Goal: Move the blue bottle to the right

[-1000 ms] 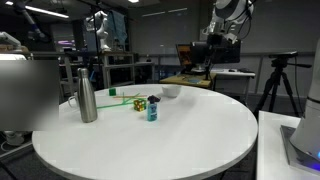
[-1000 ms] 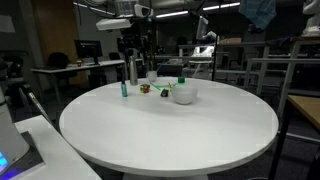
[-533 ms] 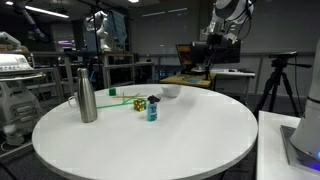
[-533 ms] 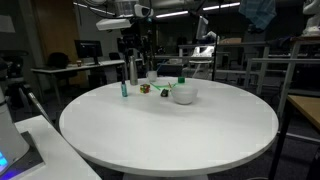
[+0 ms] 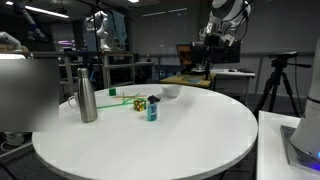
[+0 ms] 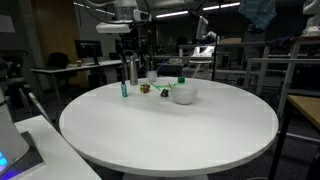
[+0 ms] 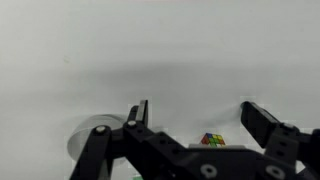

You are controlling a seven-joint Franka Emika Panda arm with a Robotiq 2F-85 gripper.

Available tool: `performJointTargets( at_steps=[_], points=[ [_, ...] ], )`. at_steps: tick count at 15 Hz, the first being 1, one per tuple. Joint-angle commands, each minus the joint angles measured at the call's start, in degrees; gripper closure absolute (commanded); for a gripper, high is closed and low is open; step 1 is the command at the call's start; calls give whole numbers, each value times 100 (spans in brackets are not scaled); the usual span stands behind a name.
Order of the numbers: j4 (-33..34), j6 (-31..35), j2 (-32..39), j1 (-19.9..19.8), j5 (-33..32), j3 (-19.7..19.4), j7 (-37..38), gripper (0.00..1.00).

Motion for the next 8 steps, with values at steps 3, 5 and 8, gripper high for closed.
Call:
performJointTargets(
  at_steps=[3,5,8],
  points=[
    [53,-219,191,24,224,289,-246,0],
    [38,-315,205,21,140,450,-144,0],
    [124,-304,503,64,21,767,144,0]
  ],
)
